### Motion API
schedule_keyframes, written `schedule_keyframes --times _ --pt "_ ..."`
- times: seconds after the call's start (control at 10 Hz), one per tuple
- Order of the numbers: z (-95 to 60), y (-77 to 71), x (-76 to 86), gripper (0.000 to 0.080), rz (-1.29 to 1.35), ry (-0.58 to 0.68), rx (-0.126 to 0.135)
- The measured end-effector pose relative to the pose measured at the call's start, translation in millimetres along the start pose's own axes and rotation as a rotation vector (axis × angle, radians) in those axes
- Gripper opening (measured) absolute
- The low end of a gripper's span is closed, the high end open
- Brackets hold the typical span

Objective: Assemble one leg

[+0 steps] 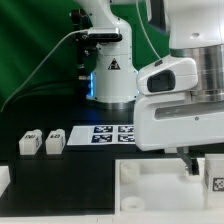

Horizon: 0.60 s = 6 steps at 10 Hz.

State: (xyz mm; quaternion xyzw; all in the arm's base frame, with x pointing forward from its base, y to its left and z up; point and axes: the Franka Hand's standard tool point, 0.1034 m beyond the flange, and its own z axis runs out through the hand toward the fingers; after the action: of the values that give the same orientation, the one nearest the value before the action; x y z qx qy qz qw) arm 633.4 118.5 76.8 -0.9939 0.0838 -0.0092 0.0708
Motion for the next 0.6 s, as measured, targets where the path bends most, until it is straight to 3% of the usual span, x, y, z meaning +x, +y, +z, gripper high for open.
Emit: schedule_keyframes --times 0.1,0.2,0.4,0.6 --pt "0.0 1.2 0.2 0.0398 0.001 0.000 -0.001" --pt "0.1 2.1 0.4 0.0300 0.073 0.000 0.000" --pt "0.1 2.8 0.3 0.0300 0.311 -0.001 -0.001" --pt "-0.3 3.3 0.1 0.0300 0.823 -0.002 0.007"
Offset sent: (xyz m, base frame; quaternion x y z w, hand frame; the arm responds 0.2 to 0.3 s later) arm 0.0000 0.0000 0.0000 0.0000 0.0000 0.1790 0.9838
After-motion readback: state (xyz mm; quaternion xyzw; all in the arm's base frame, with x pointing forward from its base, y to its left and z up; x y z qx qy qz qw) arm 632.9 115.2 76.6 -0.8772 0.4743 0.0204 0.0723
